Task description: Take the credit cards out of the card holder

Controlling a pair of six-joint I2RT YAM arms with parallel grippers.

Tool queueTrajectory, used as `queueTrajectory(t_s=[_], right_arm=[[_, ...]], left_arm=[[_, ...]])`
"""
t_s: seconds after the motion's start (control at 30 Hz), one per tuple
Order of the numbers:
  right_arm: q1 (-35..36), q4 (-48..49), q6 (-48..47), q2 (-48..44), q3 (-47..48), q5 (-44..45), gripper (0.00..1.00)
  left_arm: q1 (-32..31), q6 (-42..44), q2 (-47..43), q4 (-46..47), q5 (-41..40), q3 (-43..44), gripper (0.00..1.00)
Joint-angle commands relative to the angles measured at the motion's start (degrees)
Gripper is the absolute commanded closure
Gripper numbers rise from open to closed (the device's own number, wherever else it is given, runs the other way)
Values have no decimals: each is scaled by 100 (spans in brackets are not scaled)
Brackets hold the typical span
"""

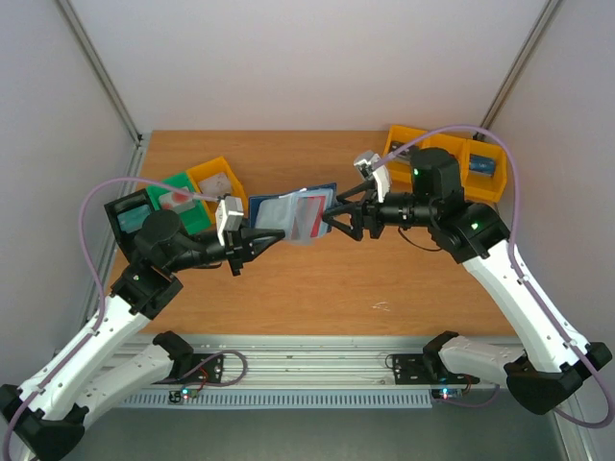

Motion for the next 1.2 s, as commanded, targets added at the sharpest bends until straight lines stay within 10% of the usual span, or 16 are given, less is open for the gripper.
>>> queueTrajectory(t_s=[0.0,0.5,0.87,0.93,1.03,1.17], right_arm=[[60,216,-30,130,183,34,27],[992,626,-113,542,509,-823,21],[1014,573,155,548,545,-717,88],[1011,445,112,495,559,-630,98],[1015,72,53,451,658,-254,99],[1019,-883,116,654,1167,700,99]], left_arm=[[27,138,-40,321,410,214,100],[70,119,-209,359,319,85,100],[126,93,-346,367,207,-59,99],[169,87,-397,352,85,-103,90],[284,62,-484,306,-342,-172,50],[472,382,-591,196,-899,-235,33]])
